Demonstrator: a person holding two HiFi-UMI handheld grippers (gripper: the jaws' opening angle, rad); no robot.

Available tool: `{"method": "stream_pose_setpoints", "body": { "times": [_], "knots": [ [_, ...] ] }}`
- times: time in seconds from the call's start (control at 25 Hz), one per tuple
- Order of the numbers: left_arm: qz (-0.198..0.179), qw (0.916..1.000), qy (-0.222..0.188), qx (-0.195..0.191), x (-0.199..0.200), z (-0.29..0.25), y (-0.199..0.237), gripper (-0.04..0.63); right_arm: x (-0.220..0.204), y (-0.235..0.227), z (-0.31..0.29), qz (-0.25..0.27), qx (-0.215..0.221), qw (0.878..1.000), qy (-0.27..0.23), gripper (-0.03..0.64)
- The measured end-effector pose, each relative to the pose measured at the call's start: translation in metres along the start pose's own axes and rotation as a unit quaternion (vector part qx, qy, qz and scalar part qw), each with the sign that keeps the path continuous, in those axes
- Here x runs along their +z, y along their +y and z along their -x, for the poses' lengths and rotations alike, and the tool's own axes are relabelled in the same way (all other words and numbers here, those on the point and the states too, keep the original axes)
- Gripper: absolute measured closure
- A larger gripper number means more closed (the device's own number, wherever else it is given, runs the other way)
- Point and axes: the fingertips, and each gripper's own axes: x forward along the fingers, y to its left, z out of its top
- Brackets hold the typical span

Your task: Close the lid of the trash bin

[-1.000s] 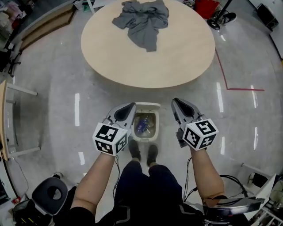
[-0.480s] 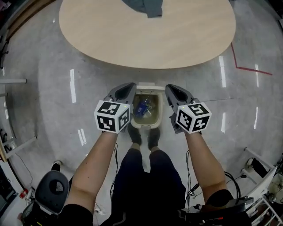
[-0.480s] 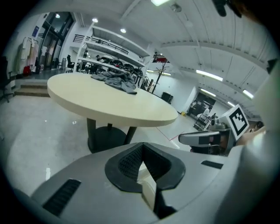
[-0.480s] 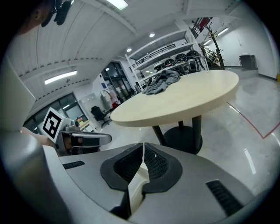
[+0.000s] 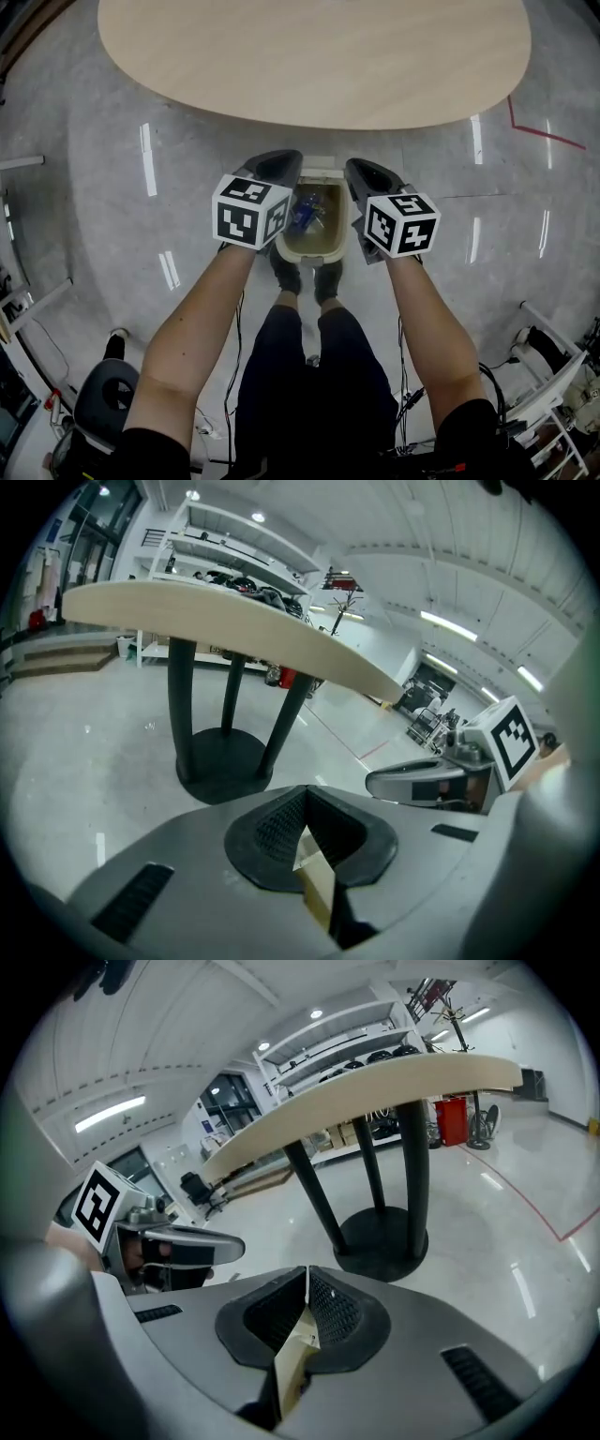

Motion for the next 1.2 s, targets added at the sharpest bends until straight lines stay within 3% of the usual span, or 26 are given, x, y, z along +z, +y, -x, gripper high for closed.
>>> {"method": "stream_pose_setpoints", "body": {
  "times": [0.48,0.6,0.72,1.2],
  "knots": [
    [0.031,0.9994,0.01,-0.01,-0.023,-0.005,-0.005,0.595,-0.012,0.001,0.004,-0.039,0.002,0.999,0.004,0.606],
    [0.06,0.9982,0.003,0.001,-0.038,0.006,-0.006,0.595,-0.025,0.006,0.014,-0.05,0.001,0.999,0.005,0.606],
    [0.084,0.9963,0.016,0.006,-0.066,0.012,-0.012,0.595,-0.054,0.012,0.023,-0.06,-0.002,0.998,0.026,0.606],
    [0.109,0.9882,0.108,0.002,-0.205,0.012,-0.042,0.595,-0.197,0.019,0.032,-0.066,0.011,0.99,0.126,0.606]
  ]
}}
